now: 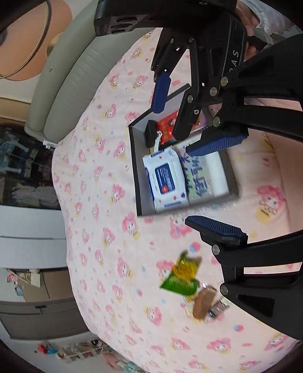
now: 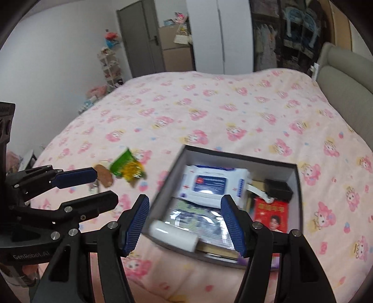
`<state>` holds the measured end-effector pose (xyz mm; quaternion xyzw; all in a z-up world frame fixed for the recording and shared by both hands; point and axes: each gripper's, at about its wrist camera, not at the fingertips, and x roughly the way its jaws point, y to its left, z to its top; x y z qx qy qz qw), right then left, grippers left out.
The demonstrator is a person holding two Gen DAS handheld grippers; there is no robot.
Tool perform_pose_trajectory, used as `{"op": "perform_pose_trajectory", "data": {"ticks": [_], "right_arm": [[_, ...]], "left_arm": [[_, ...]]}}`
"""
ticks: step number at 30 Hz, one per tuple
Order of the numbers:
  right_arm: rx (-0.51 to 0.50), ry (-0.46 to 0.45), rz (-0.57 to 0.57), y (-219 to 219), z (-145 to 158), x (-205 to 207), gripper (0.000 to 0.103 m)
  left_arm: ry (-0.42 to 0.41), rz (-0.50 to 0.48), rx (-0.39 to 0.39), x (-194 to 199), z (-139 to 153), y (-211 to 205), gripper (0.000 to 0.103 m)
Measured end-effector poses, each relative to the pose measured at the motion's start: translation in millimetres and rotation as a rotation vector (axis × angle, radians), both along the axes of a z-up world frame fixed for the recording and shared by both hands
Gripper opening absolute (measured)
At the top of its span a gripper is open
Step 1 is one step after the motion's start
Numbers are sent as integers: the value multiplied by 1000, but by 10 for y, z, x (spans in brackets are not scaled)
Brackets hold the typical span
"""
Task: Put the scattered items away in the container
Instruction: 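Withdraw the left tool from the box back toward the scattered items, then reach the left gripper to the white hand-cream tube beside the comb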
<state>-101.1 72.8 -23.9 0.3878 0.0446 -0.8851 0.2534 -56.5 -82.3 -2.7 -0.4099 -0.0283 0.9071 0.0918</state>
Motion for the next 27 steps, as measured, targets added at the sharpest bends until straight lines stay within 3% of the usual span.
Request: {"op": "perform_pose_trajectory", "data": {"ticks": [7,16,19,22,27], "right_arm": [[-54,1,145,-629,35,205,61],[-10,13,265,-1599,-139,124,61],[6,14,279,-1822,-360,0,60],[46,-66,297,-2058,-763,-162,56],[106,-178,384,-2387,-1333,-292,54]], "left_arm": [[9,133,-7,432,-64,-633,54],[-42,323,24,731,-491,-1566,54],[-47,385,45,690,-868,-1865,52],[-151,445,97,567,-1381,-2149,31],[-238,474,237,434,-1908,-2436,30]]}}
